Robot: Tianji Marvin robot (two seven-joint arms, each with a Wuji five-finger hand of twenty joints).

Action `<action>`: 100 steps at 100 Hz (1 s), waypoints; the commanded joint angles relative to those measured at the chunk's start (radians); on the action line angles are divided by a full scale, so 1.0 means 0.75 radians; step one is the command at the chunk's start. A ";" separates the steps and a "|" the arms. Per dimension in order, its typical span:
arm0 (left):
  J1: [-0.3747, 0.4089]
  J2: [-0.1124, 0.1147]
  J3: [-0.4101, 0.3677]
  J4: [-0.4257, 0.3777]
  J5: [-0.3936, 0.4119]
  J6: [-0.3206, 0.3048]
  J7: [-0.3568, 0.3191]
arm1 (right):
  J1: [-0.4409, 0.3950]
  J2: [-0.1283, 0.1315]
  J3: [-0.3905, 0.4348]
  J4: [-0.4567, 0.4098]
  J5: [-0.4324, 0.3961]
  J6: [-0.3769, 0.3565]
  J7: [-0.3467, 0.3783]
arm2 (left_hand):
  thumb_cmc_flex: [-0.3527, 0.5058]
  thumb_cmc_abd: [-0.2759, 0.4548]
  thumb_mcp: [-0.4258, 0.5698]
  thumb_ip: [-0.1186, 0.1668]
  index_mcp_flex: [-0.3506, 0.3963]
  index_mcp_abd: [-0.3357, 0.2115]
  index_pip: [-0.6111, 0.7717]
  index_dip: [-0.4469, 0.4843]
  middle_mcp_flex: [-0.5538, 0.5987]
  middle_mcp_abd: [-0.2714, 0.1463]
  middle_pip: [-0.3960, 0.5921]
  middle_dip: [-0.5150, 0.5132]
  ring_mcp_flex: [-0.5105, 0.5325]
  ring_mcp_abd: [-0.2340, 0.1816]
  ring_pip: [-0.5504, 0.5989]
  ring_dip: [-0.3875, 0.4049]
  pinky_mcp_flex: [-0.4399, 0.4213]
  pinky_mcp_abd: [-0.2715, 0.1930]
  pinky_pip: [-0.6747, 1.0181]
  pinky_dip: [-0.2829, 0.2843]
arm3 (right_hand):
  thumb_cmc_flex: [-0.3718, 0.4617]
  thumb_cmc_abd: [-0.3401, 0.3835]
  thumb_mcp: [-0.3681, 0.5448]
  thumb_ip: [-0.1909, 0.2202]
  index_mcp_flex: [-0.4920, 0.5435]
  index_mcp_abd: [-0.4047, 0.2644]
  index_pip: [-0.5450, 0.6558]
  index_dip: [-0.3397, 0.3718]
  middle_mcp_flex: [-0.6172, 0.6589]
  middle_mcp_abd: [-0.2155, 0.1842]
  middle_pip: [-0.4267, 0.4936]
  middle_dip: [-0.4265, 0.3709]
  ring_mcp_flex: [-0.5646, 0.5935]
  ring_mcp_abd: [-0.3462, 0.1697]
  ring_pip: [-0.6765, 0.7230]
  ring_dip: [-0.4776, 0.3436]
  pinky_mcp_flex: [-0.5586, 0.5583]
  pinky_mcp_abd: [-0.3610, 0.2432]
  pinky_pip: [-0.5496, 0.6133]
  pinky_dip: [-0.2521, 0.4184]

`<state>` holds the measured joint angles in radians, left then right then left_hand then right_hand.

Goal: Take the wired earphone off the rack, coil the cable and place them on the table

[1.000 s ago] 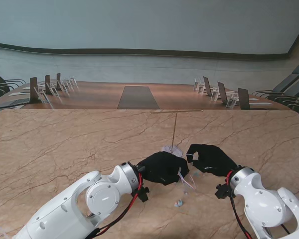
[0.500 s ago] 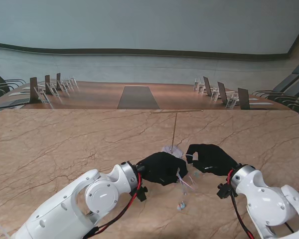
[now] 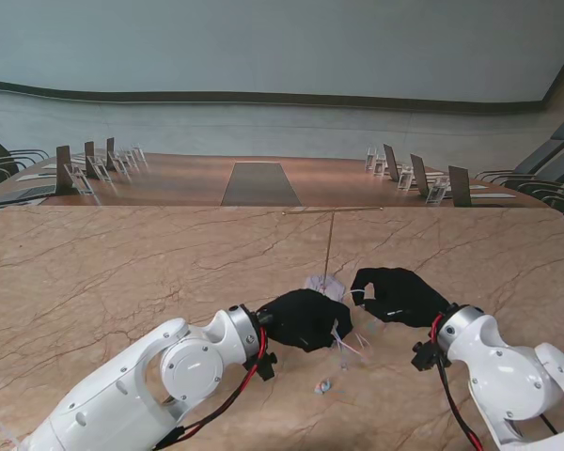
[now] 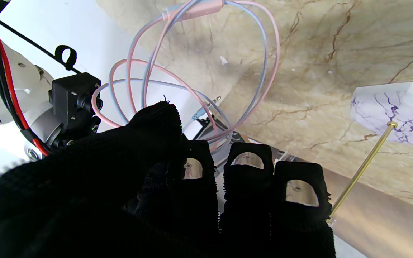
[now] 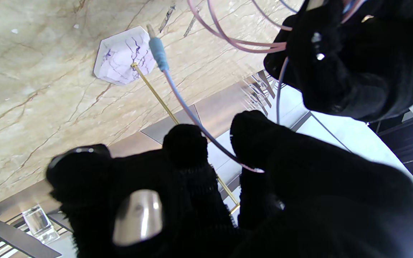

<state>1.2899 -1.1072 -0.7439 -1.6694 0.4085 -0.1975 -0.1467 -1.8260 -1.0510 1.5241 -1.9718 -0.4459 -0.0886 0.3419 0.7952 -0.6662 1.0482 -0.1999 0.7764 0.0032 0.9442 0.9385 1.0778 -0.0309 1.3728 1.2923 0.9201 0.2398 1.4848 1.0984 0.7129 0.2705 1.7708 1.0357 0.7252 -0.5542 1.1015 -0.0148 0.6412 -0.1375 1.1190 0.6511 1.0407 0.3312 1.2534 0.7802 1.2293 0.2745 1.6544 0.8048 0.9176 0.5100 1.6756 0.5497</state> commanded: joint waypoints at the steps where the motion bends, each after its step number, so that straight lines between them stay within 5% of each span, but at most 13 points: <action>1: 0.003 -0.001 0.004 0.004 0.003 0.003 -0.009 | -0.005 0.002 0.001 -0.020 -0.001 0.005 0.007 | 0.026 0.046 0.027 0.001 0.018 -0.052 0.021 0.046 0.002 -0.103 0.026 0.044 -0.019 0.016 0.006 0.026 -0.001 -0.018 0.060 0.040 | 0.076 0.026 0.018 0.046 0.019 -0.089 0.249 -0.006 0.033 0.145 0.089 0.041 0.092 -0.027 0.157 0.013 0.044 -0.101 0.191 0.013; 30: 0.003 0.001 0.003 0.004 0.006 0.010 -0.014 | -0.016 0.007 0.007 -0.055 0.014 0.036 0.041 | 0.025 0.046 0.027 0.001 0.017 -0.055 0.021 0.048 0.002 -0.103 0.026 0.045 -0.020 0.016 0.005 0.026 -0.003 -0.018 0.058 0.041 | 0.084 -0.016 0.034 0.024 -0.090 -0.048 0.308 -0.123 0.031 0.139 0.090 0.036 0.092 -0.021 0.157 0.014 0.057 -0.091 0.192 0.007; 100: 0.004 0.006 -0.003 0.020 0.023 0.009 -0.022 | -0.036 0.015 0.035 -0.110 0.051 0.039 0.091 | 0.027 0.047 0.027 0.001 0.017 -0.054 0.021 0.051 0.001 -0.101 0.025 0.045 -0.023 0.018 0.002 0.027 -0.009 -0.018 0.053 0.044 | 0.084 -0.003 0.031 0.036 -0.094 -0.028 0.333 -0.163 0.028 0.160 0.086 0.031 0.090 0.004 0.153 0.016 0.041 -0.078 0.194 0.010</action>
<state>1.2889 -1.1023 -0.7466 -1.6569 0.4245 -0.1942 -0.1596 -1.8483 -1.0396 1.5531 -2.0439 -0.4106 -0.0584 0.4073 0.7952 -0.6660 1.0482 -0.1999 0.7764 0.0021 0.9440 0.9399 1.0777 -0.0317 1.3728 1.2923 0.9201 0.2398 1.4843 1.0985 0.7124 0.2703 1.7693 1.0457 0.7357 -0.5536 1.1011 -0.0147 0.5666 -0.1375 1.2656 0.5189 1.0413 0.3288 1.2567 0.7821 1.2297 0.2720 1.6657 0.8055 0.9243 0.5093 1.6833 0.5497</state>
